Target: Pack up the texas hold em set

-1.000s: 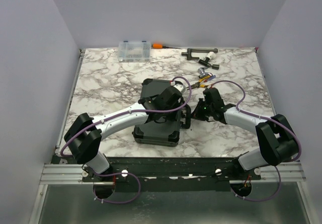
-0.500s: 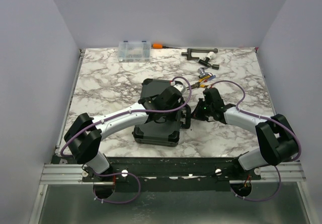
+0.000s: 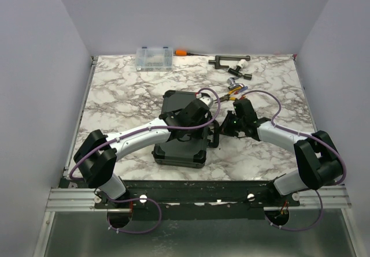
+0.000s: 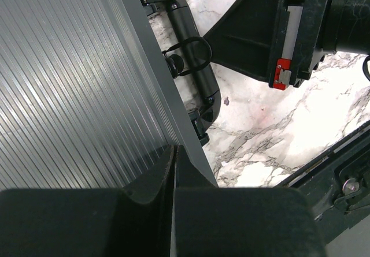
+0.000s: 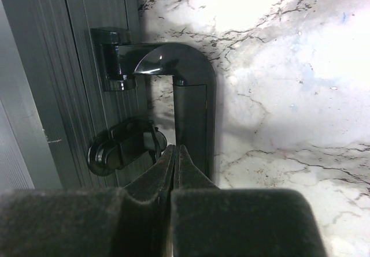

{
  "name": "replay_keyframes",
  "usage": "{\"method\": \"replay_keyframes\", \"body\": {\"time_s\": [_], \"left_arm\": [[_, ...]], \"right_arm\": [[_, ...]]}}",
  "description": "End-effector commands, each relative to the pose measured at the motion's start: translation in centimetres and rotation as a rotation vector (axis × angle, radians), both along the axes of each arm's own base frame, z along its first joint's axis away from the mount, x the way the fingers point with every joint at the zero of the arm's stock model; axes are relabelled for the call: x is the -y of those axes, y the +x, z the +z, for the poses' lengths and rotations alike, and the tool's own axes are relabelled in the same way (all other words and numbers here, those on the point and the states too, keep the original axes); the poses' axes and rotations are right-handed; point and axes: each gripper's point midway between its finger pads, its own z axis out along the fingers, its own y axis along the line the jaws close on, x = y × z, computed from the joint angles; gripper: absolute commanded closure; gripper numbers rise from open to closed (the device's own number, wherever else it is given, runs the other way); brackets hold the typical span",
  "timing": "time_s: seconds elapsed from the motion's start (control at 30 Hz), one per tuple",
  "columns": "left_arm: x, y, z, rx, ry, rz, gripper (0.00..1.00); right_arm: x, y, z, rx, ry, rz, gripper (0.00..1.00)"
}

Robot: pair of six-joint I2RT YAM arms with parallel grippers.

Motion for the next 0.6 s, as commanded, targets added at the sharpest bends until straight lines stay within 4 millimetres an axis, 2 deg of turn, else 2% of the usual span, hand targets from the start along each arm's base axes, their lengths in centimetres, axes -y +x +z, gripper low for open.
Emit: {"method": "replay_keyframes", "body": {"time_s": [0.0, 0.3, 0.4, 0.57], "left_arm": [[-1.7, -5.2, -6.4, -0.212, 0.153, -0.068, 1.00], [-1.3, -5.3, -6.7, -0.234, 0.151, -0.072, 1.00], [-1.1, -5.2, -6.7, -0.234, 0.148, -0.074, 1.00], [-0.9, -5.3, -6.8, -0.241, 0.149, -0.078, 1.00]], "right_arm": [[-1.0, 1.2, 1.6, 0.044, 0.049, 0.027, 0.99], [-3.4, 1.8, 3.8, 0.088, 0.168, 0.096, 0.99], [-4.6, 1.2, 4.5, 0.092, 0.222, 0.150, 0.99], [-5.2, 0.1, 4.6, 0.085, 0.256, 0.203, 0.99]]}}
